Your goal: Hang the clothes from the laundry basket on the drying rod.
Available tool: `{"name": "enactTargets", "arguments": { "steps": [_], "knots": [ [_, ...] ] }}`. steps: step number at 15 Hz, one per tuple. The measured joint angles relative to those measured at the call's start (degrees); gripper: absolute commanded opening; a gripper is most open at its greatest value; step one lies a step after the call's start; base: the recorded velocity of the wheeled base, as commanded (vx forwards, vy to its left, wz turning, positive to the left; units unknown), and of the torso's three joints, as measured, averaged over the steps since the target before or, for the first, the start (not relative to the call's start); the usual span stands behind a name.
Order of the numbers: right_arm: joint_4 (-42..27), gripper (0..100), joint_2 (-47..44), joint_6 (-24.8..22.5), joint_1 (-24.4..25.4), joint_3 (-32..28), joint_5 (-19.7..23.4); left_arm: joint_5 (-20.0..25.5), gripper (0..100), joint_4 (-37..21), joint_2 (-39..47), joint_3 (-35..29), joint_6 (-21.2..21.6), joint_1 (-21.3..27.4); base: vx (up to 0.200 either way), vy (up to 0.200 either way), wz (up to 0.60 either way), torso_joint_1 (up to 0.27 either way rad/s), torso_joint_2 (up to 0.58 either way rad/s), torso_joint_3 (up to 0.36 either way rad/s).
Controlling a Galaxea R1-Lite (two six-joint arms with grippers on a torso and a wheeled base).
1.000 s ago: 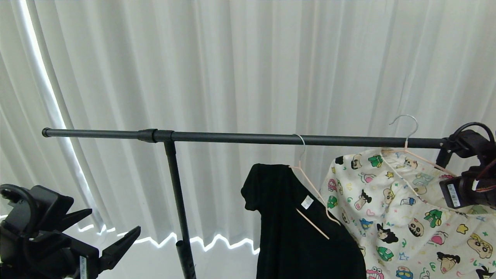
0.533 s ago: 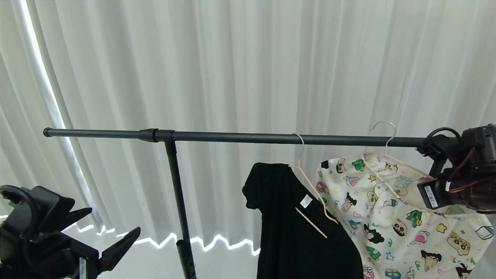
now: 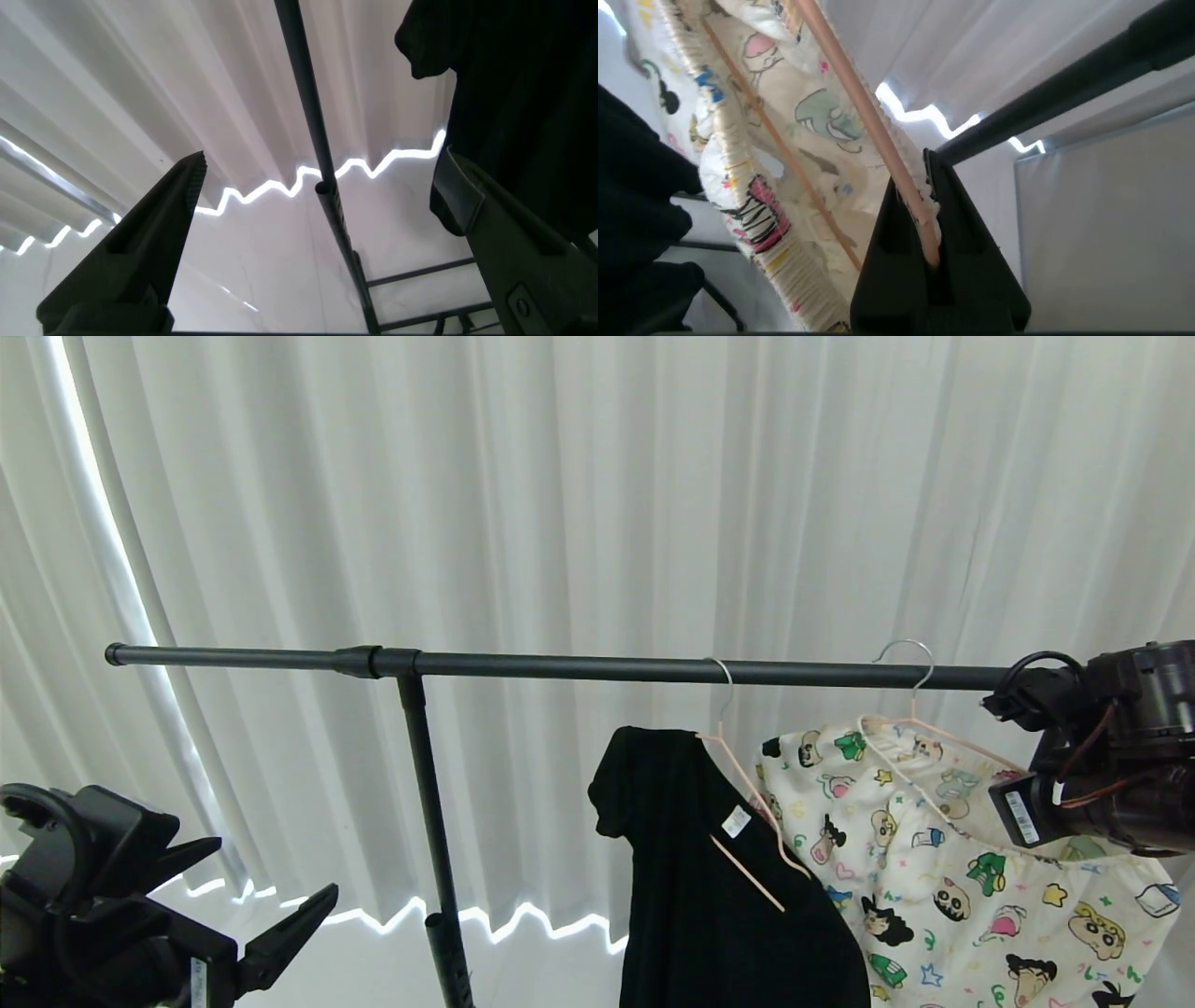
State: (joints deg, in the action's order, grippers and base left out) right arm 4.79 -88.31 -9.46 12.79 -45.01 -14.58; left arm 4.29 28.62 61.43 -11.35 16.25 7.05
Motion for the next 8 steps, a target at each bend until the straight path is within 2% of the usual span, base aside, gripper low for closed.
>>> {"name": "enactTargets", "arguments": {
  "steps": [6,7,8],
  "knots": [
    [-0.6,0,0.7,0.0,1.2,0.1,-0.1,0.0,100,0.0,-0.1,0.0,0.0,0.0,0.000,0.000,0.00,0.000,0.00,0.000],
    [-1.8,100,0.9,0.0,1.2,0.0,0.0,0.0,100,0.0,-0.1,0.0,0.0,0.0,0.000,0.000,0.00,0.000,0.00,0.000],
    [-2.0,100,1.2,0.0,1.2,0.0,0.0,0.0,100,0.0,-0.1,0.0,0.0,0.0,0.000,0.000,0.00,0.000,0.00,0.000]
  ]
}}
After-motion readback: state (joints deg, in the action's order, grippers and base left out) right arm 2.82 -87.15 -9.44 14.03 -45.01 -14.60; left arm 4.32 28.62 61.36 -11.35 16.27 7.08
